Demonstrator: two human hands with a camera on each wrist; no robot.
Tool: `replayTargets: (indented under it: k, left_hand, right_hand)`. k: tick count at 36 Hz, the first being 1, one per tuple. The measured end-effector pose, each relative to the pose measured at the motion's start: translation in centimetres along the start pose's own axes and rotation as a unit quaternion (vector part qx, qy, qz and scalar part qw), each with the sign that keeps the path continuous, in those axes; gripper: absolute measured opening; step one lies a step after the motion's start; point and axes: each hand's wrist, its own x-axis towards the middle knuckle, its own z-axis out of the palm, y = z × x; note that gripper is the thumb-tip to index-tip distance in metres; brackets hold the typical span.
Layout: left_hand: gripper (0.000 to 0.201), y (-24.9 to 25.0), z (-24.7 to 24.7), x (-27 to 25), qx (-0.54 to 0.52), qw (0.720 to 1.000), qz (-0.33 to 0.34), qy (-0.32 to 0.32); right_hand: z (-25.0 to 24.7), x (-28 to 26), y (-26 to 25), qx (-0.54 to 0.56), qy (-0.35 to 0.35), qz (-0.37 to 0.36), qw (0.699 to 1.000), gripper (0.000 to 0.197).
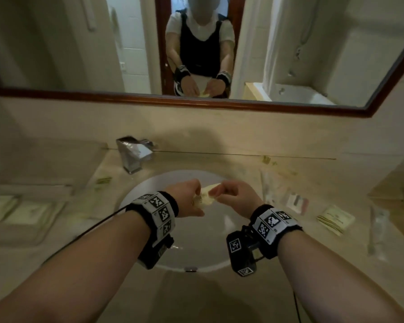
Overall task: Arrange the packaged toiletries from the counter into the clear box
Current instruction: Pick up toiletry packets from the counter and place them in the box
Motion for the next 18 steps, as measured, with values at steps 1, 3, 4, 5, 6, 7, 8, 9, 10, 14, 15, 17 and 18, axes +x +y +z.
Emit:
replayTargets:
  k: [1,3,4,5,6,7,8,9,10,14,15,17,18]
  left_hand:
    - [0.057,-1.1,-0.3,-0.4,-0.007,1.000,-0.004,0.004]
    - [0.061,-3.7,-0.9,-1.1,-0.016,1.000,-0.011,0.014]
    - [0.066,-4.7,-1.1,-1.4,-0.017,1.000,-0.012,0.016]
    - [0.073,-6.2,-1.4,-1.9,-0.016,1.000,-0.014,0.017]
    - [0.080,-7.3,-1.6,-2.2,-0.012,1.000,-0.014,0.016]
    - [0.084,-8.4,-1.9,-2.6,-0.006,1.000,-0.014,0.017]
    - [0.084,-9.7,-2.2,-3.1,0.001,1.000,-0.018,0.017]
    - [0.080,-11.0,-2.5,-3.5,0.010,1.000,-0.020,0.020]
    - [0.074,-12.3,-2.9,-4.0,0.019,0.999,-0.023,0.022]
    - [0.060,-17.3,-4.0,-5.8,0.049,0.998,-0.038,0.028]
    - [0.058,-18.4,-4.3,-6.2,0.055,0.997,-0.041,0.032]
    - [0.054,-20.8,-4.7,-7.1,0.061,0.996,-0.054,0.038]
    - [0.054,-22.0,-4.8,-7.4,0.067,0.995,-0.060,0.041]
  right_hand:
    - [1.0,0.3,-0.7,-0.011,-0.010,-0.001,1.000,0.011]
    - [3.2,1.2,-2.2,-0.026,-0.027,-0.006,0.999,0.019]
    - [4.0,1.6,-2.8,-0.032,-0.031,-0.012,0.999,0.021]
    - [5.2,1.9,-3.8,-0.045,-0.037,-0.016,0.998,0.021]
    - [6.3,2.4,-4.3,-0.054,-0.040,-0.023,0.997,0.021]
    - [7.2,2.8,-4.8,-0.067,-0.040,-0.027,0.997,0.019]
    - [8.4,3.4,-5.3,-0.075,-0.042,-0.035,0.996,0.017]
    - [9.5,3.8,-6.0,-0.087,-0.040,-0.037,0.995,0.015]
    - [10.7,4.4,-6.4,-0.091,-0.042,-0.041,0.994,0.010]
    - [15.4,6.5,-8.6,-0.120,-0.066,-0.068,0.988,0.003]
    - [16.6,6.8,-9.4,-0.124,-0.074,-0.074,0.987,0.007]
    - [19.0,7.6,-10.5,-0.128,-0.086,-0.088,0.984,0.013]
    - [20.1,8.1,-10.9,-0.134,-0.090,-0.093,0.982,0.017]
